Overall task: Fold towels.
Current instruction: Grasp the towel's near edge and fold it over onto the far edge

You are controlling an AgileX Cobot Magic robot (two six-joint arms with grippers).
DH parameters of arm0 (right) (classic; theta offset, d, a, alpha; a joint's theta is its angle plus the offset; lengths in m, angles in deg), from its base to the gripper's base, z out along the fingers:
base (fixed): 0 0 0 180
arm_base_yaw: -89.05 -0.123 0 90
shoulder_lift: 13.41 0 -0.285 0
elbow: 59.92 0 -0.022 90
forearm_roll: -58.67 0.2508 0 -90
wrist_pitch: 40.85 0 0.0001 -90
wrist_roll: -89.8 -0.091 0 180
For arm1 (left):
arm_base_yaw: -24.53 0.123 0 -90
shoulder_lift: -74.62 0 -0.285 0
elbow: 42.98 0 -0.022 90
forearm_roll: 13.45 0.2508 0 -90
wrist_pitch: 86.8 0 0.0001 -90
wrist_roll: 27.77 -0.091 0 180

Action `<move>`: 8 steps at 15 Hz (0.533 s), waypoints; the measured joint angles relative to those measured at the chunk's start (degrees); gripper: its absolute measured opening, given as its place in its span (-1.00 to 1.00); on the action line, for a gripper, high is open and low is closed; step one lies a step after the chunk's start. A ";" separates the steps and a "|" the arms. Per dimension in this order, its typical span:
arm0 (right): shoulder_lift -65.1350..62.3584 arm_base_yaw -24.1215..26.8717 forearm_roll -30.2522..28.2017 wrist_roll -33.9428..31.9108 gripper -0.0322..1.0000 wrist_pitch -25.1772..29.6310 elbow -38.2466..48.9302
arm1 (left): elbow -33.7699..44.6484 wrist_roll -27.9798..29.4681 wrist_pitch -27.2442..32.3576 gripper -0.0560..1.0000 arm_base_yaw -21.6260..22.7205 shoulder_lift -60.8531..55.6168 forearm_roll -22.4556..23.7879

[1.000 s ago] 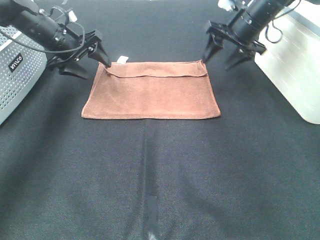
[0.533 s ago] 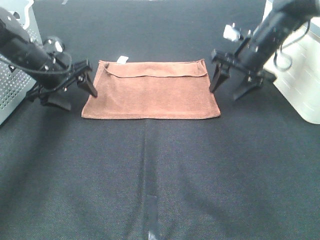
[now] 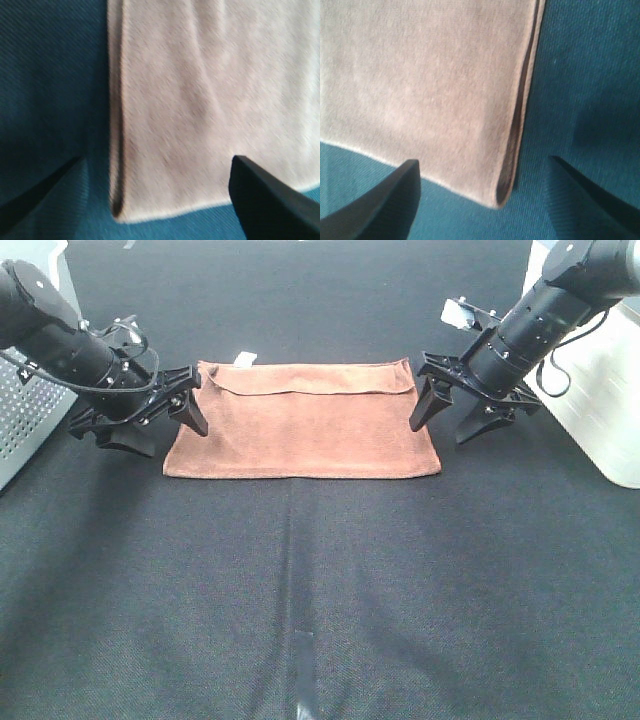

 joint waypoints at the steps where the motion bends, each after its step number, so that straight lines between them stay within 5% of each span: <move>1: 0.74 0.00 0.11 0.23 0.34 -0.34 0.00 | 0.00 0.00 0.00 0.50 0.00 0.74 -0.57; 5: 3.38 0.00 2.46 1.32 0.29 -0.29 0.00 | -0.34 -0.06 -0.23 0.48 0.00 2.64 -3.04; 8: 4.18 -1.03 4.07 2.23 -0.09 -0.52 0.00 | -0.40 -0.34 -1.20 0.16 -0.52 3.15 -4.24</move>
